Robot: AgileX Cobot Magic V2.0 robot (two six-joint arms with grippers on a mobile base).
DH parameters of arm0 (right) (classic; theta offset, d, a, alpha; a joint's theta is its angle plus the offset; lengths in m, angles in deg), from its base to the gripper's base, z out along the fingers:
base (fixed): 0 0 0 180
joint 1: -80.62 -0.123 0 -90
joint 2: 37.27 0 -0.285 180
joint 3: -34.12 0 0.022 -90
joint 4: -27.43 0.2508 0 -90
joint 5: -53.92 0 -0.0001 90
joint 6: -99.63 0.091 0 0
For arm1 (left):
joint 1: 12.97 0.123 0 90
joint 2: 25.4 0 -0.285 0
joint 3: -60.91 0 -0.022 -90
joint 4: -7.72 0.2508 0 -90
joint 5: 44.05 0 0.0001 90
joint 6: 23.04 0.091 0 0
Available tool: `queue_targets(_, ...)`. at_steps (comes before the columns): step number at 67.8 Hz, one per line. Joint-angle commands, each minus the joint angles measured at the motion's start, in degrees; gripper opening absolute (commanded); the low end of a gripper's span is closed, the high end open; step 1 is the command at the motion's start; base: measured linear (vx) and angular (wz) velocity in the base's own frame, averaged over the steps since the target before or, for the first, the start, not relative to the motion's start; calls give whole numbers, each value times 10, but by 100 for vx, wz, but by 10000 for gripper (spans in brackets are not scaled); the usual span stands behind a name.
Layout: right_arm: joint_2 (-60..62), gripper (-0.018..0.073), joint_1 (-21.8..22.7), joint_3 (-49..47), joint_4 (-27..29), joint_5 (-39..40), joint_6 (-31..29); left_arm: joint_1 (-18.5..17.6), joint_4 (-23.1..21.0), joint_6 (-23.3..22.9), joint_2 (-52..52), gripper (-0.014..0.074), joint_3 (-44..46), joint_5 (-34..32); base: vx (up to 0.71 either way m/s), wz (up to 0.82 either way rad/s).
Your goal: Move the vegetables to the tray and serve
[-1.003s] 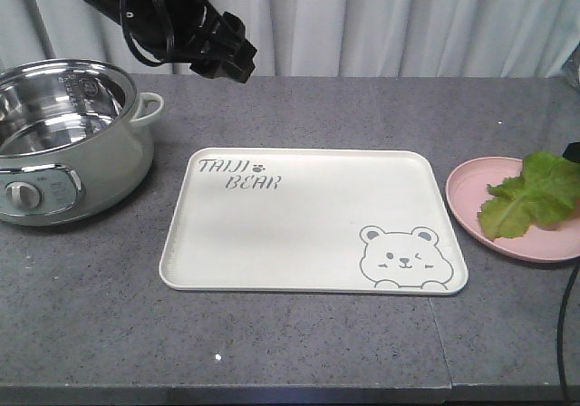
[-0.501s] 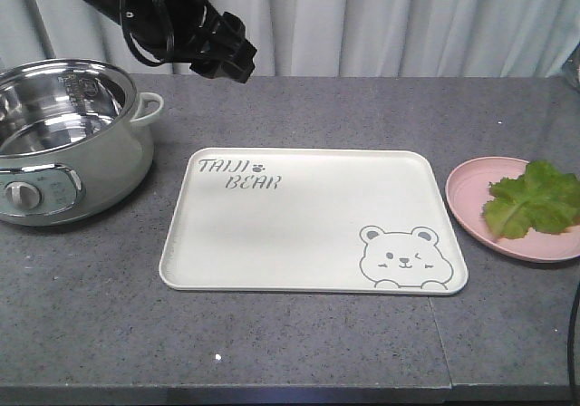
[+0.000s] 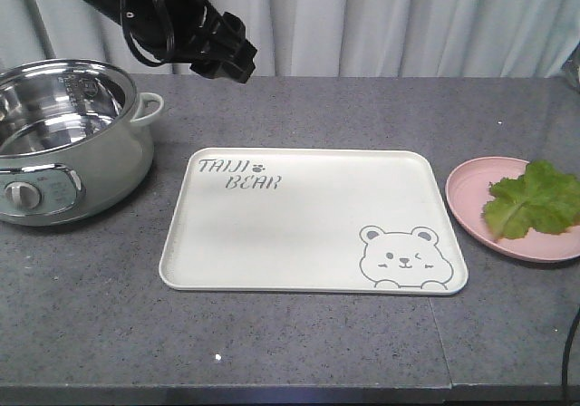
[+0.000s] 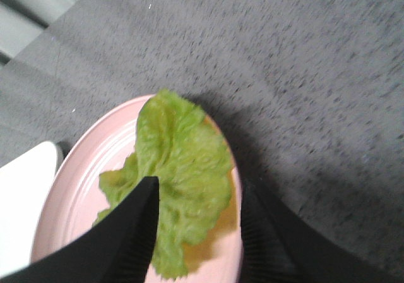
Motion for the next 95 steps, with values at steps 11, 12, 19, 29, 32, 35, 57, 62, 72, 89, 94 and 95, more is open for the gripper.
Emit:
queue_targets(11,28,301,3,21,9,10,-28,-1,-7,-6,26,447,15,-31,0,0)
queue_targets(12,28,301,3,23,9,10,-29,-1,-7,-6,26,447,15,-31,0,0)
queue_targets(19,28,301,3,27,9,6,-30,-1,-7,-6,26,447,15,-31,0,0)
queue_targets(29,28,301,3,27,9,-3,-30,-1,-7,-6,26,447,15,-31,0,0)
queue_targets(32,28,301,3,27,9,-3,-30,-1,-7,-6,26,447,15,-31,0,0)
queue_targets(35,28,301,3,27,9,-3,-30,-1,-7,-6,26,447,15,-31,0,0)
queue_targets(57,28,301,3,27,9,0,-34,-1,-7,-6,26,447,15,-31,0,0)
queue_targets(62,28,301,3,27,9,0,-34,-1,-7,-6,26,447,15,-31,0,0)
queue_targets(72,28,301,3,49,9,-15,-50,-1,-7,-6,26,447,15,-31,0,0)
queue_targets(89,28,300,3,66,9,-27,-78,-1,-7,-6,26,447,15,-31,0,0)
queue_targets(94,28,297,-1,66,9,-30,-78,-1,-7,-6,26,447,15,-31,0,0)
queue_targets(95,28,296,-2,66,9,-30,-78,-1,-7,-6,26,447,15,-31,0,0)
